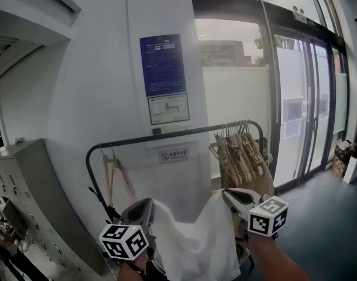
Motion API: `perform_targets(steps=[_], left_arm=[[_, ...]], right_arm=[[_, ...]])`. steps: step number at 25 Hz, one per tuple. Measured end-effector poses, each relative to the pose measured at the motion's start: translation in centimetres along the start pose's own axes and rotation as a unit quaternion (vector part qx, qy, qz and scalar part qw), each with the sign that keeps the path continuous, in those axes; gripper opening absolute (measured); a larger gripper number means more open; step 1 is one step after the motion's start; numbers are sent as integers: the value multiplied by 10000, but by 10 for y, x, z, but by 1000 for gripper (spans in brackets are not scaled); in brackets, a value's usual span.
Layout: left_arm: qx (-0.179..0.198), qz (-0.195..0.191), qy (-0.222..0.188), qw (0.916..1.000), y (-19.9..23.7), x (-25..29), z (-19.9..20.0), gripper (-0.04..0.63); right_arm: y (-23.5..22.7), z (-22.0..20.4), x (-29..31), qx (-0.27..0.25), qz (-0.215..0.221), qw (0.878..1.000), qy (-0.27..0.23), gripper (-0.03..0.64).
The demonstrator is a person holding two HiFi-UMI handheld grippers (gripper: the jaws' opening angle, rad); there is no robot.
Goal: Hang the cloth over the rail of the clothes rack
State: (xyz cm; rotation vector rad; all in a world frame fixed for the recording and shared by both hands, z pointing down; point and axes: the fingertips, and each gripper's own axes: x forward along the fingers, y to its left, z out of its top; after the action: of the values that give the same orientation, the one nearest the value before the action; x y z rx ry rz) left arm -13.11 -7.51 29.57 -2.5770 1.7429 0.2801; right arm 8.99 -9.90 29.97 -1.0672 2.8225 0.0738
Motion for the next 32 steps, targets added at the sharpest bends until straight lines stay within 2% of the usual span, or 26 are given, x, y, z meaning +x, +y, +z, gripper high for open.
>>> perform_targets(steps=[9,18,26,32], left_arm=[[-17,-42,1,10000,5,5,-1,9],[242,-140,33,9996,33,10,21,9],[887,-332,-174,9954,67,34,104,11],[1205,-268,-478,9912,92,82,180,9]], right_arm=[[-4,-2,4,-5,-72,10000,-24,7],[-4,15,19,-224,-301,9992,-157,9],[-21,92,69,-1212,-787,9893,-191,9],[-48,170,133,-1757,-938,9795,-291,9]])
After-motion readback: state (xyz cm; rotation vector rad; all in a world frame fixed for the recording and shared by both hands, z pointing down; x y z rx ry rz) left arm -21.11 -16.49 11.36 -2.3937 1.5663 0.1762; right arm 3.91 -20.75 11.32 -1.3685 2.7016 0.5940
